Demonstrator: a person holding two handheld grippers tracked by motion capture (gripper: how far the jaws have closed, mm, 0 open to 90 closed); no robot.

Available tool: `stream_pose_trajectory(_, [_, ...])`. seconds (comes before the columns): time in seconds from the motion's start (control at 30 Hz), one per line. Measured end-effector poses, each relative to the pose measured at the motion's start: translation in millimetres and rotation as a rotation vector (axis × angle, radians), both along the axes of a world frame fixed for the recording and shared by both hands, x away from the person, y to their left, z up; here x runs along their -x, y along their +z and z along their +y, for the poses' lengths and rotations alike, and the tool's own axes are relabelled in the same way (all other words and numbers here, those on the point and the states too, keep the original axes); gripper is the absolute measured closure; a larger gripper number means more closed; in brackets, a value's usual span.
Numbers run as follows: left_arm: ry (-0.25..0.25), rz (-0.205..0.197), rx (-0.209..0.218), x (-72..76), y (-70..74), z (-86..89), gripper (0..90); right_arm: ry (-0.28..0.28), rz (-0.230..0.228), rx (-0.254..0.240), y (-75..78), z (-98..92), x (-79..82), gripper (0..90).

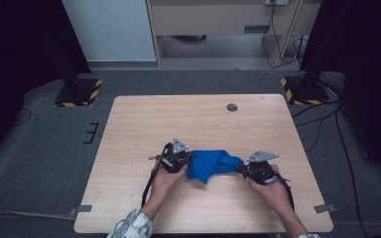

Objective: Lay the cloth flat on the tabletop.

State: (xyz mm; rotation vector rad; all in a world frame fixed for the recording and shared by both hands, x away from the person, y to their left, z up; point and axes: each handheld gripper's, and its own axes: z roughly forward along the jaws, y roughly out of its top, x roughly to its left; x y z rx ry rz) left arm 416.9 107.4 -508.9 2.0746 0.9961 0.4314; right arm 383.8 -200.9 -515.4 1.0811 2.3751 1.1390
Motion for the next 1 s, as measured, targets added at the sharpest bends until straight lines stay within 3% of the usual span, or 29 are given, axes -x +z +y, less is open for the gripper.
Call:
stream_pose_trajectory(0.1, [0.004, 0.014, -0.034, -5.5, -11.5, -2.6, 79.6, 0.014, 0.001, 0.02, -2.1, 2.8, 0.9, 83.0])
stream_pose_trajectory(0.27, [0.0, -0.002, -0.022, -7.0, -18.1, -3.8, 74.2, -0.002, 0.006, 0.032, -8.4, 4.1, -1.2, 80.1])
stream_pose_trajectory(0.4, [0.005, -0.006, -0.007, -8.9, -20.8, 0.3, 67.5, -0.022, -0.006, 0.026, -8.2, 1.9, -1.4, 69.6])
stream_pose_trajectory(0.47, [-0.011, -0.034, -0.043, -7.2, -20.9, -1.6, 69.3, -0.03, -0.02, 0.024, -6.2, 0.2, -0.6, 63.3])
stream_pose_trajectory(0.53, [0.004, -0.04, -0.062, -6.3, -20.1, -3.6, 70.1, -0.042, -0.03, 0.014, -3.6, -1.8, 0.5, 59.6])
stream_pose_trajectory(0.67, [0.05, -0.046, -0.06, -7.9, -20.6, 0.2, 69.7, -0.088, -0.043, -0.008, 0.4, -8.6, 1.3, 50.5])
stream_pose_trajectory(0.77, [0.046, -0.027, -0.015, -9.9, -22.6, 5.9, 68.4, -0.106, -0.042, -0.006, -2.0, -10.9, 0.4, 46.4])
stream_pose_trajectory(0.83, [0.038, -0.033, -0.011, -10.0, -23.8, 6.5, 68.9, -0.103, -0.023, -0.019, -3.3, -10.6, -0.7, 54.4])
stream_pose_trajectory(0.9, [0.044, -0.042, -0.036, -9.4, -23.2, 6.3, 70.2, -0.09, -0.017, -0.037, -1.9, -10.8, -1.3, 67.2])
stream_pose_trajectory(1.0, [0.061, -0.034, -0.03, -8.4, -22.0, 7.5, 69.9, -0.088, -0.033, -0.044, -0.2, -11.5, -1.5, 71.8])
